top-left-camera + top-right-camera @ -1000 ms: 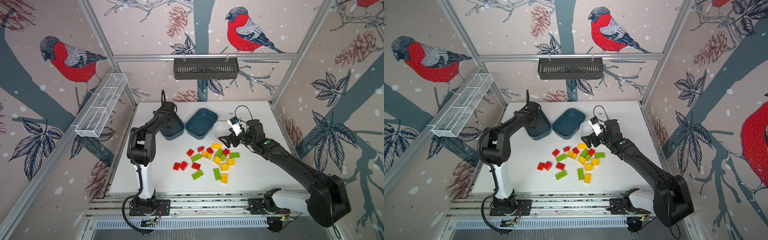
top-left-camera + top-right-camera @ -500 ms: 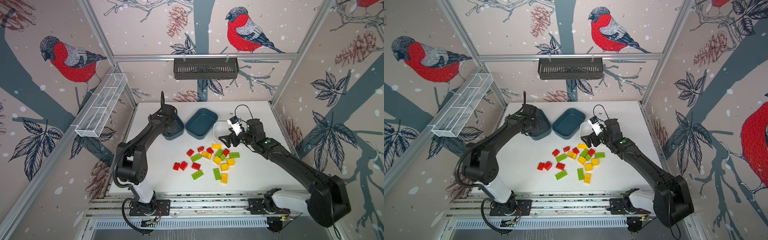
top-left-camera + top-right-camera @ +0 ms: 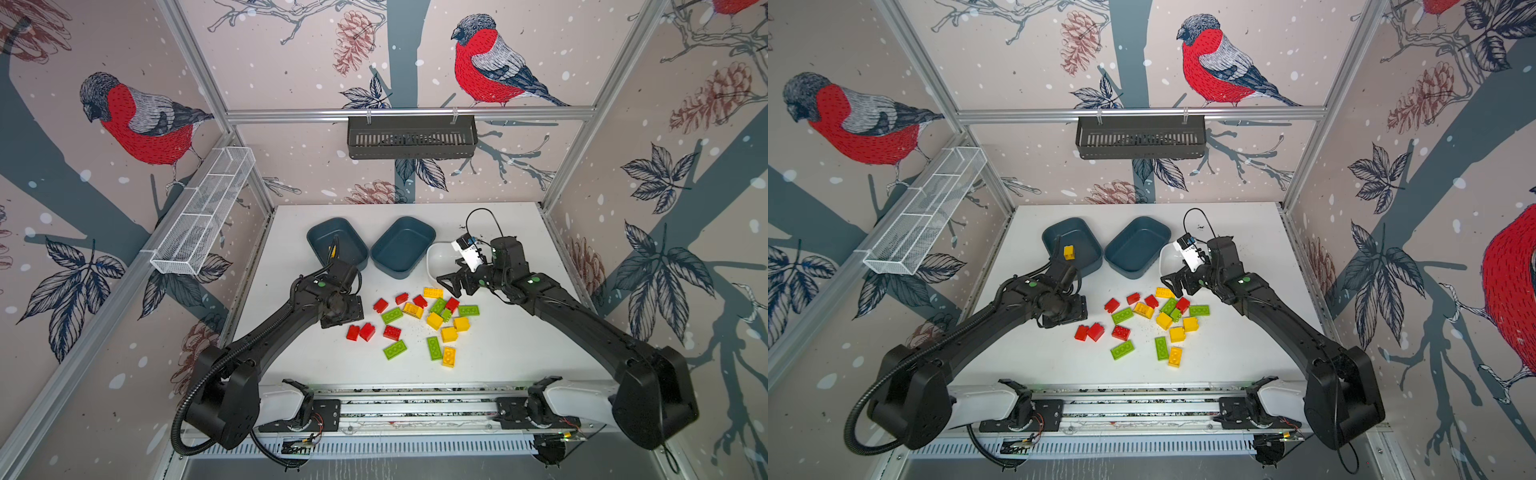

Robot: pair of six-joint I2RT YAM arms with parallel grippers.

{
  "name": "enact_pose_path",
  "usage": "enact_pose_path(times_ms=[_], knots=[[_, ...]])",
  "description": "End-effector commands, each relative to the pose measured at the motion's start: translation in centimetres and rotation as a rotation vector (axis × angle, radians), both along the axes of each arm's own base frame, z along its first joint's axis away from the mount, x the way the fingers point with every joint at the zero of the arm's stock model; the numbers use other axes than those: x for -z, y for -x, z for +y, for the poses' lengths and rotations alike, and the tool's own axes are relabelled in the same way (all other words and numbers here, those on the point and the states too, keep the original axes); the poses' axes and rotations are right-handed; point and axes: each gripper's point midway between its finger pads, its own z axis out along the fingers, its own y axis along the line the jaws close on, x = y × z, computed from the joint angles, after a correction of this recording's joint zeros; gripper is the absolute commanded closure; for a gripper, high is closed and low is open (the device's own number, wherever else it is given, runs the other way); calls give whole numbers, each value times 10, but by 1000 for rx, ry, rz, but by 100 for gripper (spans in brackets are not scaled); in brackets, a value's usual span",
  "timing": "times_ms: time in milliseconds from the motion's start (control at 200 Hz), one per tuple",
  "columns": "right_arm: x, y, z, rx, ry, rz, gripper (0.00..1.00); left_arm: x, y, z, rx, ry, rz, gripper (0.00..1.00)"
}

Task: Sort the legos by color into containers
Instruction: 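Move the left gripper down to the red bricks nearest the robot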

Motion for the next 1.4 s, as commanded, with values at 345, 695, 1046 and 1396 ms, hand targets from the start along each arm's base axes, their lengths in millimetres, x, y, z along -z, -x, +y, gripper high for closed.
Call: enact_pose_path(times_ms=[345, 695, 1046, 1396], knots=[[12, 12, -2, -29, 22, 38, 1, 30, 26, -4, 59, -46, 86, 32], [15, 18, -7, -19, 20, 38, 1, 55, 32, -2, 123, -110, 134, 41], [15, 22, -11, -9, 23, 33, 1, 26, 14, -1, 135, -152, 81, 41], [15, 19, -7, -17, 13, 37, 1, 32, 21, 1, 124, -152, 100, 42]])
